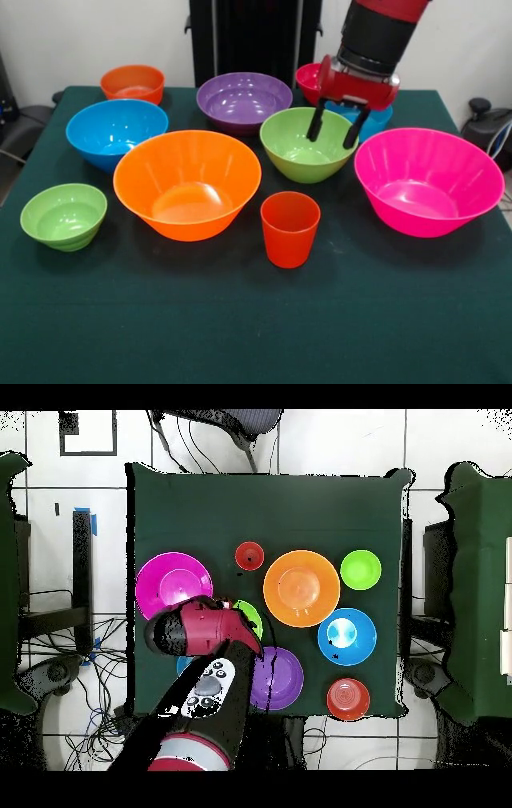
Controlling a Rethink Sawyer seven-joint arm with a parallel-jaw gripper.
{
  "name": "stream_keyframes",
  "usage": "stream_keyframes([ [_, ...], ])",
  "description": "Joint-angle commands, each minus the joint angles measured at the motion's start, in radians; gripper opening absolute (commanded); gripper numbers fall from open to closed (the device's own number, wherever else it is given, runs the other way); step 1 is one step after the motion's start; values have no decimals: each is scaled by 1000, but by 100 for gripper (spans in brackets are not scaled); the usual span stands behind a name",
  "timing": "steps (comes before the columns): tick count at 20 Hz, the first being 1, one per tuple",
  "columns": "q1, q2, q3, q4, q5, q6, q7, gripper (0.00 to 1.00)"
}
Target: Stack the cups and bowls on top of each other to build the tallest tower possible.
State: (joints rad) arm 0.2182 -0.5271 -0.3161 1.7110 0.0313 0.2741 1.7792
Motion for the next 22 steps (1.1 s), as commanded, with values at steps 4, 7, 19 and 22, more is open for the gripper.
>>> stream_keyframes([
  [4, -9, -89, 102, -91, -47, 238, -6, 100],
  [7, -21, -111, 117, -100, -56, 275, -31, 100],
  [19, -83, -19, 174, -254, -78, 262, -63, 100],
  [22, -77, 32, 169, -327, -75, 299, -51, 100],
])
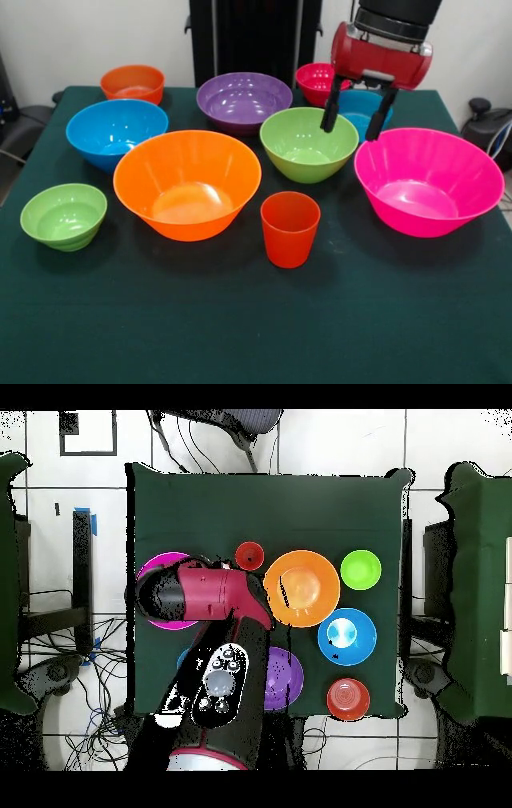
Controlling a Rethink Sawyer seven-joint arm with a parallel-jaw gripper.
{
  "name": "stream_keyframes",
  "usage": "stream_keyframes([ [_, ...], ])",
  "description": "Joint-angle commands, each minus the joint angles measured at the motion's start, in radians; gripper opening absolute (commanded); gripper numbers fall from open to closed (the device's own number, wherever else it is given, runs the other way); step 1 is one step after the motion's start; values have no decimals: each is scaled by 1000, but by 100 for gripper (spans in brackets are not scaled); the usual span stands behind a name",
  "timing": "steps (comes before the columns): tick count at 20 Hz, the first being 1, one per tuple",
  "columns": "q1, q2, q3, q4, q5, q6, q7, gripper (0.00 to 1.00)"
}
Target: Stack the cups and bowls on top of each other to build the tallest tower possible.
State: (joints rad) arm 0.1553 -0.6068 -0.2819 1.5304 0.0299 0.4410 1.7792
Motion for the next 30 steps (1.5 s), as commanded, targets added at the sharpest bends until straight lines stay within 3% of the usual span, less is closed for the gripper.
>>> stream_keyframes([
  [1, -18, 133, 137, -182, -73, 150, -57, 100],
  [6, -30, 170, 153, -229, -68, 190, -65, 100],
  [19, -50, 226, 167, -221, -104, 101, -81, 100],
  [30, -97, 211, 201, -241, -151, 128, -120, 100],
])
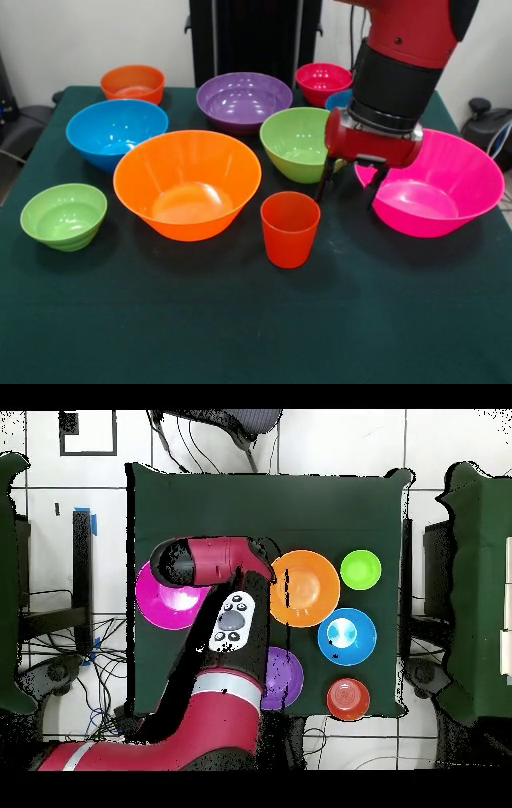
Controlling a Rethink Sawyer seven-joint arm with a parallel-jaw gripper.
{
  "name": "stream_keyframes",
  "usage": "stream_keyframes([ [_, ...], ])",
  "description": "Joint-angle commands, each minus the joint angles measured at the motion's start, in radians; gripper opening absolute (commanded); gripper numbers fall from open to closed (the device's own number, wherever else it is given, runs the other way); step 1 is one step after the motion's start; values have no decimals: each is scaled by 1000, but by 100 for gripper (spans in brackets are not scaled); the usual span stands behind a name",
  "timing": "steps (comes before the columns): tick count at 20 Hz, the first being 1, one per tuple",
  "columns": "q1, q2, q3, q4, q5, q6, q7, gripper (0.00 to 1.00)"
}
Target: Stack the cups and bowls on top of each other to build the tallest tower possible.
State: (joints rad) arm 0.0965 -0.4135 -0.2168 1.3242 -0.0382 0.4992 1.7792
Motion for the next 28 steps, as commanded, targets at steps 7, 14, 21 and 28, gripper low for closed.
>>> stream_keyframes([
  [7, -63, 1, 160, -32, -117, 83, -144, 100],
  [14, -73, -12, 175, -39, -149, 104, -153, 100],
  [21, -103, -2, 202, -16, -138, 90, -119, 100],
  [28, -124, 0, 228, -16, -129, 109, -111, 100],
])
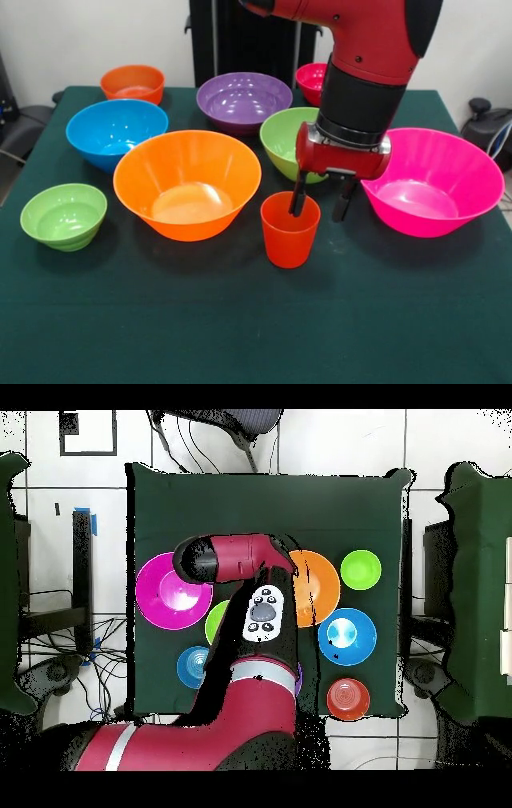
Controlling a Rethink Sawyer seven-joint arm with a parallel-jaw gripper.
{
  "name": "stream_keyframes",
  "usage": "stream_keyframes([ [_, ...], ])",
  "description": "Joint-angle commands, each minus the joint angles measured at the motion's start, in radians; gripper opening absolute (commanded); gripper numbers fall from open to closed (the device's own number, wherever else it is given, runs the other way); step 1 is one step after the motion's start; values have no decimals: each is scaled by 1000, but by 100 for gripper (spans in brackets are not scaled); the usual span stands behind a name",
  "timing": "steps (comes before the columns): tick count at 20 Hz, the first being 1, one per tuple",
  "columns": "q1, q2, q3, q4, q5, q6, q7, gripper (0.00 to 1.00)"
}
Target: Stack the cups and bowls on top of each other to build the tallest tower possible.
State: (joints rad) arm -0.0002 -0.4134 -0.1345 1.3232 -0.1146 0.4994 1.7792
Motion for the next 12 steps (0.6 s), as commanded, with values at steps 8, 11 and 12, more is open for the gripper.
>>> stream_keyframes([
  [8, -58, 10, 176, 0, -69, 87, -121, 100],
  [11, -61, 9, 182, -3, -68, 95, -120, 100],
  [12, -65, 10, 186, -3, -67, 96, -120, 100],
])
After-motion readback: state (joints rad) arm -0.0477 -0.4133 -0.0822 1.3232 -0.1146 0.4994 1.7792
